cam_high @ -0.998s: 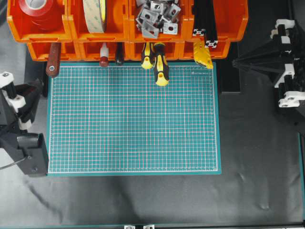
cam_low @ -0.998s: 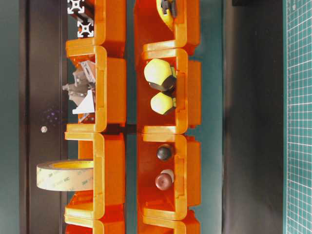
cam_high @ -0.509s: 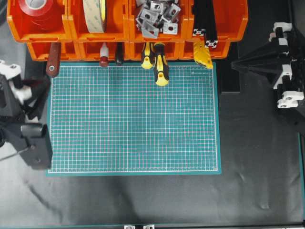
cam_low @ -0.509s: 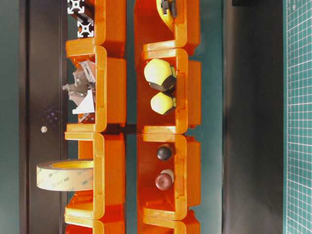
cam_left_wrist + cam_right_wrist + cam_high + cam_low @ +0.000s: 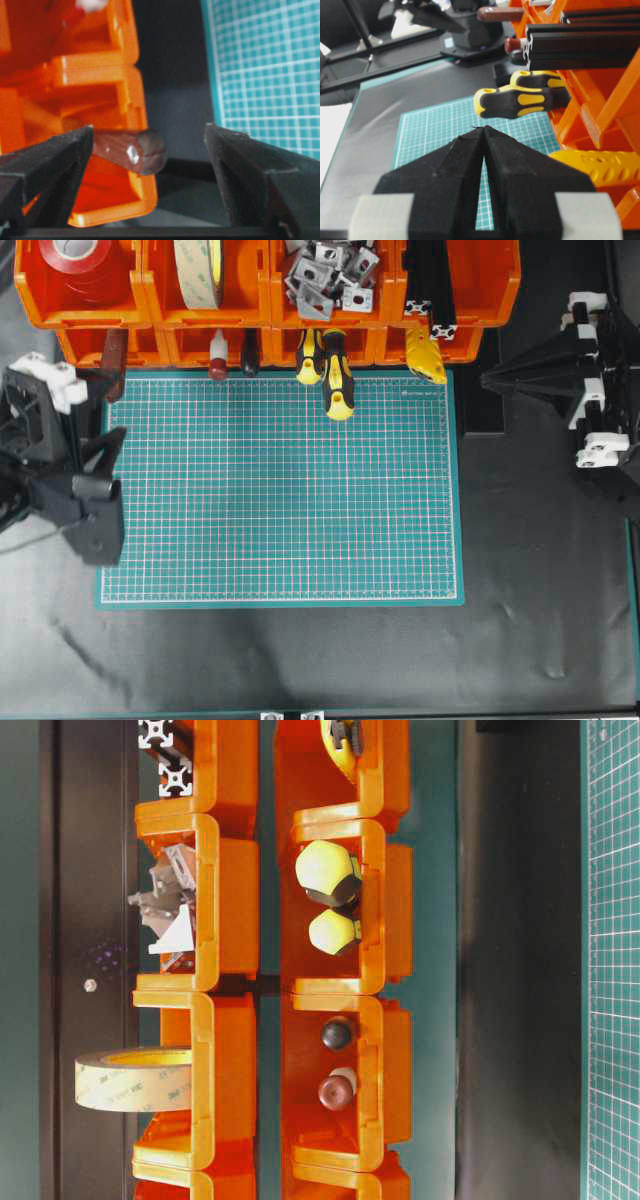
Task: Pick scraper from container rack with left arm.
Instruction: 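Reach the left gripper up to the brown-handled scraper and close on it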
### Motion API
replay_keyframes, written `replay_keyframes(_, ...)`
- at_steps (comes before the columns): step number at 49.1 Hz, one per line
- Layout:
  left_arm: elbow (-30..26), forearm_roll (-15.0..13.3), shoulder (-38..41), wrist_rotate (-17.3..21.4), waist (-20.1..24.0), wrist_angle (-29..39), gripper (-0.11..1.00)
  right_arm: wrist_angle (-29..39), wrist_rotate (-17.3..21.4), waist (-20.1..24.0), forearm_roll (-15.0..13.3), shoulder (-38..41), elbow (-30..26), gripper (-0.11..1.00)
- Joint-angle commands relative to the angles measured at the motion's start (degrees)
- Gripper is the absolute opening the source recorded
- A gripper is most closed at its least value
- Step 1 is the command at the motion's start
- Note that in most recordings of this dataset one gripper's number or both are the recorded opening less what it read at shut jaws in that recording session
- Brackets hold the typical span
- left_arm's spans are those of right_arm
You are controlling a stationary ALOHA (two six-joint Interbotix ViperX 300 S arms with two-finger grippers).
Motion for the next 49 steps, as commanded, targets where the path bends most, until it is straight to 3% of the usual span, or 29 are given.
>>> replay_keyframes(1, 0.4, 0.4, -2.0, 0.1, 2.1, -0.4, 0.89, -0.4, 0.1, -0.1, 0.2, 0.4, -0.6, 0.01)
replay_keyframes(23, 2.5, 0.3, -2.9, -0.5, 4.0, -4.2, 0.89, -0.4, 0.1, -0.3, 0.2, 0.5, -0.5, 0.01)
replay_keyframes(32, 2.3, 0.3, -2.6, -0.6, 4.3, -4.0, 0.84, -0.4, 0.2, -0.3, 0.2, 0.4, -0.5, 0.01)
replay_keyframes(39, 2.1, -0.2, -2.4, -0.7, 4.3, -3.1, 0.66, -0.5, 0.2, 0.0, 0.2, 0.4, -0.5, 0.01)
replay_keyframes(46, 2.0, -0.4, -2.3, -0.4, 4.3, -3.3, 0.32, -0.4, 0.2, 0.4, 0.2, 0.3, -0.5, 0.01)
replay_keyframes(49, 1.8, -0.4, -2.2, -0.4, 4.2, -3.2, 0.31, -0.4, 0.2, 0.4, 0.2, 0.2, -0.6, 0.01)
